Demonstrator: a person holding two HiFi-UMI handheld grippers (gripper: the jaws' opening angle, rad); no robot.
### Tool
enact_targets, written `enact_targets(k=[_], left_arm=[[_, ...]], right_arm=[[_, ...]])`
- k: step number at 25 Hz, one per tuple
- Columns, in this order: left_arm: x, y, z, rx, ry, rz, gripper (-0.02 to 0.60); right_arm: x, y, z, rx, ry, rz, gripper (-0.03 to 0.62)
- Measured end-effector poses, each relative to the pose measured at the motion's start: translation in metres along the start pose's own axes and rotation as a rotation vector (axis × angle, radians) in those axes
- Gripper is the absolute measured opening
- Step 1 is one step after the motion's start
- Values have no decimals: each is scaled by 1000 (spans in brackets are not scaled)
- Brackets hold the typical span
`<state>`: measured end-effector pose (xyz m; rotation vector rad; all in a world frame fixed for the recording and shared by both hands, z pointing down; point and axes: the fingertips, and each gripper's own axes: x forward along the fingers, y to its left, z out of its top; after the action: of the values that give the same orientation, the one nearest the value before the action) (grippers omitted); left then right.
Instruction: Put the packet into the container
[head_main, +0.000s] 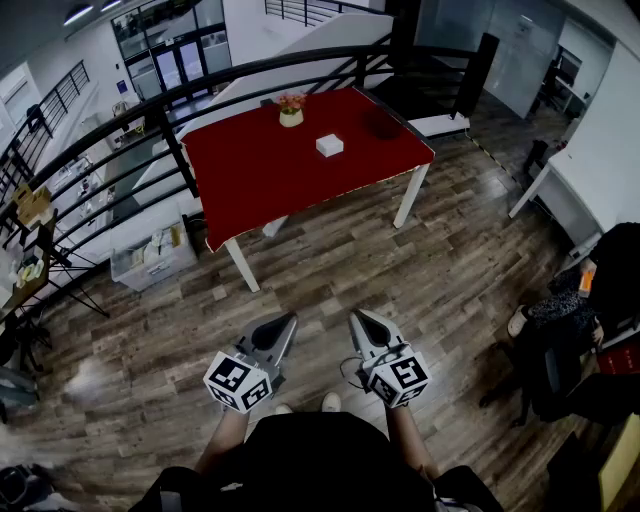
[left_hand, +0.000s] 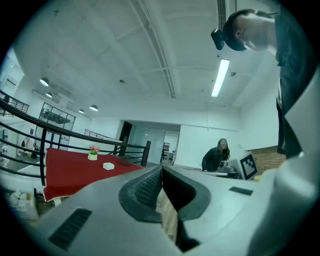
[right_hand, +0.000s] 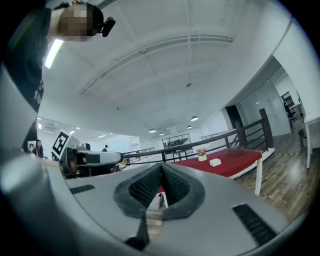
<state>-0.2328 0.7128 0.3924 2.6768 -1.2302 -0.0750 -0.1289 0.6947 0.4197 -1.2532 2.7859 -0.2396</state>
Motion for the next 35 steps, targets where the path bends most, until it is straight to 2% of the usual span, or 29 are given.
enact_targets(k=[6,13,19,24,28,35], left_arm=[[28,-15,-10,15,-4,-21,9],[58,-31,-20,7,0,-4,11],[78,-26,-27,2,26,0,9],[103,-7,-26,-9,28,-2,9],[132,13,-21,-9,17,-23,11],[184,93,-16,-25,35,-19,9]], right_arm=[[-13,-25,7,4,6,6,20],[-24,-63,6,10,7,18,20],[-18,-85,2,25,9,13,20],[-2,-105,-4,65,13,4,20],[23,-127,-10,45,33,-14,20],[105,-164,-9,33,42,-18,20]])
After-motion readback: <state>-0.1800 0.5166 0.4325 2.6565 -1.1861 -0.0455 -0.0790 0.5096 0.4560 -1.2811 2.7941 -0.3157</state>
